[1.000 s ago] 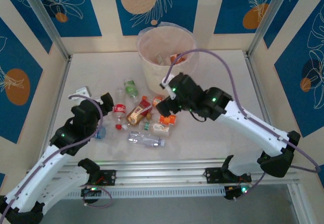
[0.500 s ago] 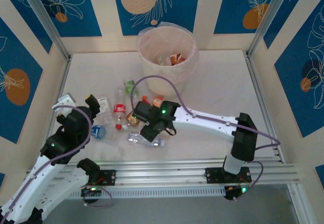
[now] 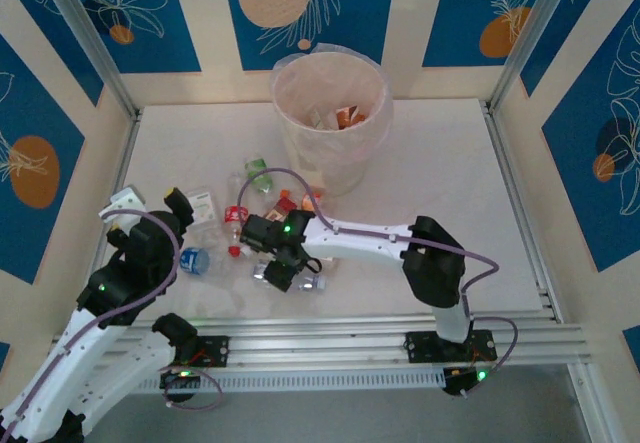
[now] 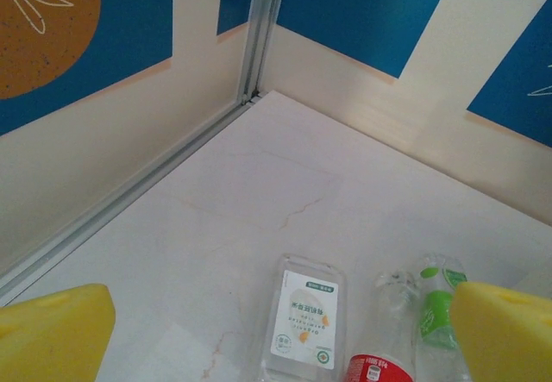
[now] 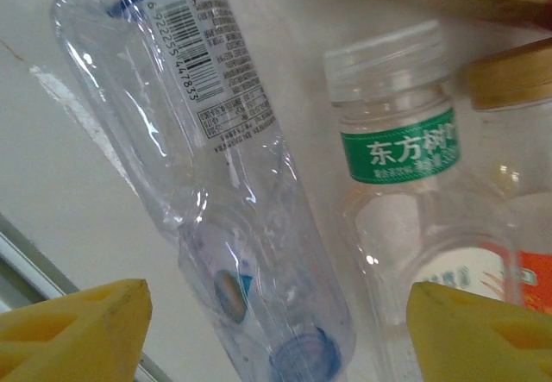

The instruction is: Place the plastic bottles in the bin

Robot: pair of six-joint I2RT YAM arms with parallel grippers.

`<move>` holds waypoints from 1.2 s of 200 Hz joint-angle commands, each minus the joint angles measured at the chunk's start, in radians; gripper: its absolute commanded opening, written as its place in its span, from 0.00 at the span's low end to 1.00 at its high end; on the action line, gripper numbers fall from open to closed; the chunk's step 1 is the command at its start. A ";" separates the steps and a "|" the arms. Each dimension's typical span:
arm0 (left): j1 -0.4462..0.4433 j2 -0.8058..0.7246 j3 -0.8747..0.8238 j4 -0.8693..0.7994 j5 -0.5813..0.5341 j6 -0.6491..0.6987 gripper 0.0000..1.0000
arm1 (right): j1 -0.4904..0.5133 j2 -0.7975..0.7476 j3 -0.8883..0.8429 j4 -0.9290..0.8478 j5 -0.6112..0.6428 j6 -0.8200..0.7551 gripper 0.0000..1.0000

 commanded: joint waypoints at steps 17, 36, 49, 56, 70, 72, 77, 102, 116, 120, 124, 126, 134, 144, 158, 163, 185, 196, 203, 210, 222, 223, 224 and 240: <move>-0.006 -0.035 0.040 -0.038 -0.060 -0.010 0.99 | 0.003 0.041 0.046 0.018 -0.053 -0.027 0.75; -0.006 -0.043 0.039 -0.042 -0.069 -0.009 1.00 | 0.005 0.058 0.050 0.027 -0.063 -0.033 0.75; -0.006 -0.045 0.037 -0.044 -0.071 -0.010 0.99 | 0.003 0.070 0.051 0.031 -0.063 -0.037 0.74; -0.006 -0.044 0.036 -0.043 -0.071 -0.010 1.00 | 0.002 0.076 0.055 0.031 -0.064 -0.041 0.74; -0.006 -0.044 0.034 -0.043 -0.071 -0.013 0.99 | 0.000 0.087 0.057 0.035 -0.064 -0.045 0.74; -0.005 -0.044 0.034 -0.041 -0.071 -0.013 1.00 | -0.002 0.088 0.057 0.036 -0.064 -0.046 0.74; -0.006 -0.044 0.033 -0.042 -0.070 -0.015 0.99 | -0.002 0.091 0.056 0.036 -0.064 -0.048 0.74; -0.006 -0.042 0.031 -0.042 -0.070 -0.017 0.99 | -0.005 0.101 0.053 0.045 -0.084 -0.051 0.73; -0.006 -0.043 0.031 -0.044 -0.070 -0.016 1.00 | -0.004 0.110 0.054 0.045 -0.089 -0.052 0.72; -0.006 -0.043 0.031 -0.044 -0.070 -0.016 1.00 | -0.005 0.113 0.053 0.045 -0.089 -0.052 0.72; -0.006 -0.043 0.031 -0.044 -0.070 -0.017 1.00 | -0.004 0.116 0.052 0.045 -0.088 -0.052 0.71; -0.006 -0.043 0.031 -0.043 -0.070 -0.018 0.99 | -0.003 0.118 0.052 0.044 -0.088 -0.051 0.72; -0.007 -0.042 0.031 -0.044 -0.069 -0.018 1.00 | -0.002 0.123 0.050 0.044 -0.089 -0.051 0.71; -0.006 -0.041 0.031 -0.044 -0.067 -0.018 1.00 | -0.002 0.130 0.049 0.044 -0.092 -0.052 0.71; -0.006 -0.041 0.030 -0.042 -0.065 -0.019 0.99 | 0.000 0.138 0.046 0.046 -0.097 -0.053 0.71; -0.006 -0.041 0.030 -0.042 -0.065 -0.019 1.00 | 0.001 0.142 0.045 0.047 -0.098 -0.054 0.71; -0.006 -0.039 0.028 -0.041 -0.065 -0.020 0.99 | 0.001 0.153 0.043 0.047 -0.108 -0.056 0.71; -0.006 -0.039 0.028 -0.041 -0.066 -0.019 0.99 | 0.001 0.159 0.041 0.047 -0.113 -0.057 0.71; -0.005 -0.038 0.028 -0.041 -0.067 -0.019 1.00 | 0.001 0.162 0.039 0.047 -0.115 -0.059 0.70; -0.006 -0.038 0.028 -0.040 -0.067 -0.020 0.99 | 0.002 0.164 0.039 0.047 -0.115 -0.061 0.70; -0.006 -0.039 0.027 -0.040 -0.067 -0.019 0.99 | 0.001 0.167 0.037 0.047 -0.113 -0.063 0.70; -0.006 -0.038 0.027 -0.041 -0.067 -0.020 0.99 | 0.001 0.167 0.037 0.047 -0.113 -0.064 0.70; -0.006 -0.038 0.027 -0.040 -0.068 -0.020 0.99 | 0.001 0.168 0.037 0.047 -0.113 -0.064 0.70; -0.006 -0.038 0.027 -0.042 -0.068 -0.019 0.99 | 0.002 0.173 0.036 0.048 -0.114 -0.065 0.70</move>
